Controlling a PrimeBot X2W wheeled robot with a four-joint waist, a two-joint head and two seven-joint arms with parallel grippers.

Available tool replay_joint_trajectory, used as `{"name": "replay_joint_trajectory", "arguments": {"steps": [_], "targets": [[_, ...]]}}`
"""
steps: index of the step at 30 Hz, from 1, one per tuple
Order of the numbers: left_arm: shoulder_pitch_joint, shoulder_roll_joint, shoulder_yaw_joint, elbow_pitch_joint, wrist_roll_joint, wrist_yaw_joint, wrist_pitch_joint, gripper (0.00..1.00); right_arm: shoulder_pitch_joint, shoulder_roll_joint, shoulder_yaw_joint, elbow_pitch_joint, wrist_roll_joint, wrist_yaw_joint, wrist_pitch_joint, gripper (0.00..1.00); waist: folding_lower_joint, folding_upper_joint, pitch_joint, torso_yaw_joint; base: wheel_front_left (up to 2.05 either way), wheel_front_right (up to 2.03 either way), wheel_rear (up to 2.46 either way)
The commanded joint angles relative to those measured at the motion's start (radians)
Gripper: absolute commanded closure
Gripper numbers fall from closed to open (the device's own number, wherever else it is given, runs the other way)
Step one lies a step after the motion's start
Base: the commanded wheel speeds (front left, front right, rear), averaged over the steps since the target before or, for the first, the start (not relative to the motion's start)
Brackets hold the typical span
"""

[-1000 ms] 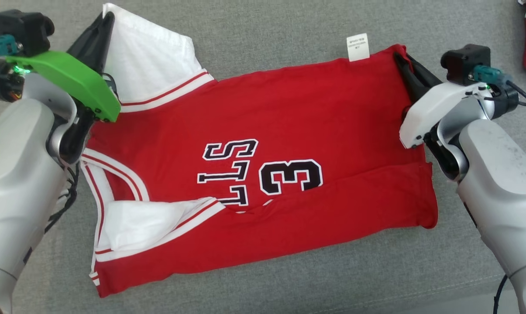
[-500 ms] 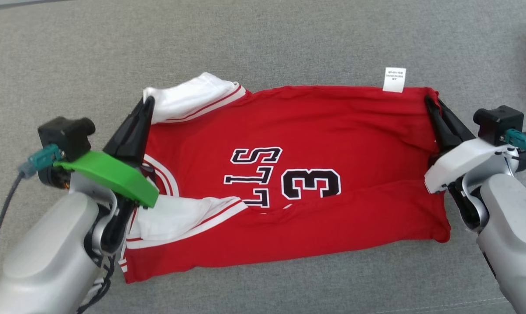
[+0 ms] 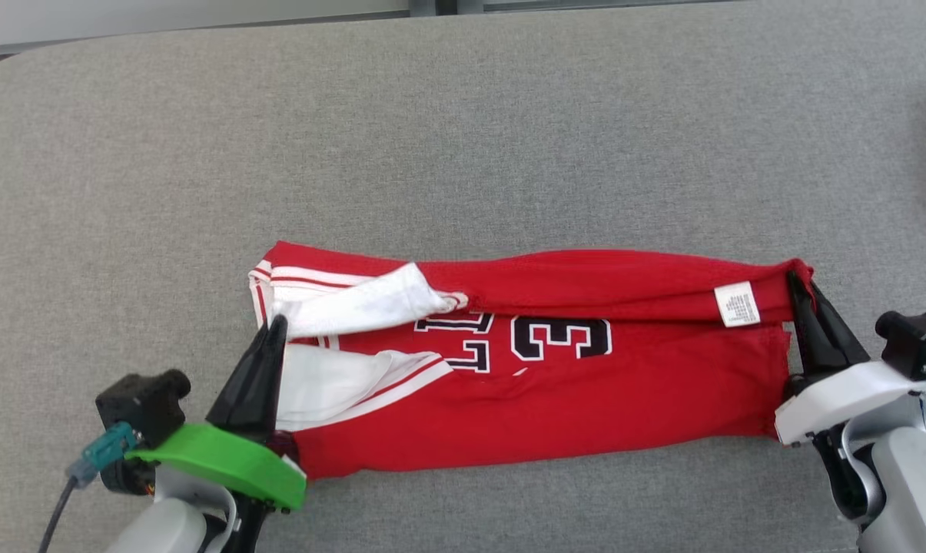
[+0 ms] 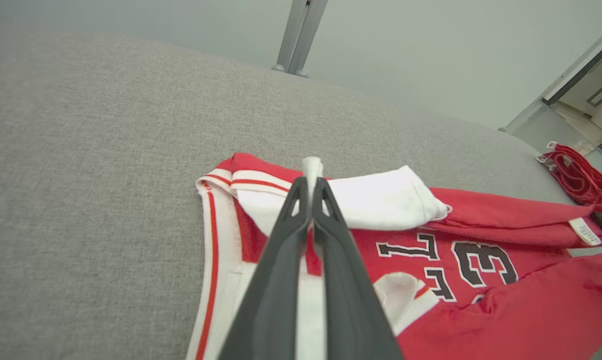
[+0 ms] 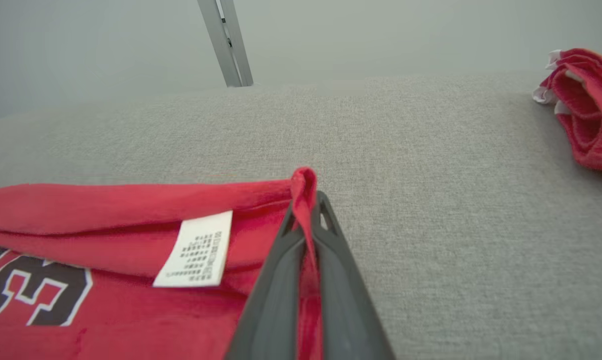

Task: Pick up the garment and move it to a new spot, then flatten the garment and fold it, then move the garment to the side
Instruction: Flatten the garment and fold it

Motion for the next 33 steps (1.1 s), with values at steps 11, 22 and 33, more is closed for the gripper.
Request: {"name": "replay_joint_trajectory", "arguments": {"steps": [11, 22, 33], "targets": [[0.139, -0.076, 0.133, -0.012, 0.135, -0.001, -0.003, 0.0, 0.124, 0.039, -0.055, -0.154, 0.01, -0.002, -0.005, 0.0, 0.0001, 0.0, -0.06, 0.009, 0.0, 0.0, 0.0], [0.172, -0.267, 0.45, -0.057, 0.428, -0.087, -0.001, 0.0, 0.051, 0.06, -0.094, -0.068, -0.043, -0.002, 0.071, 0.0, 0.0001, 0.0, -0.077, 0.036, 0.0, 0.0, 0.0], [0.233, -0.386, 0.648, -0.037, 0.624, -0.19, -0.001, 0.0, 0.092, 0.138, -0.116, 0.122, -0.007, -0.002, 0.105, 0.0, 0.0001, 0.0, -0.083, 0.053, 0.0, 0.0, 0.0]]}}
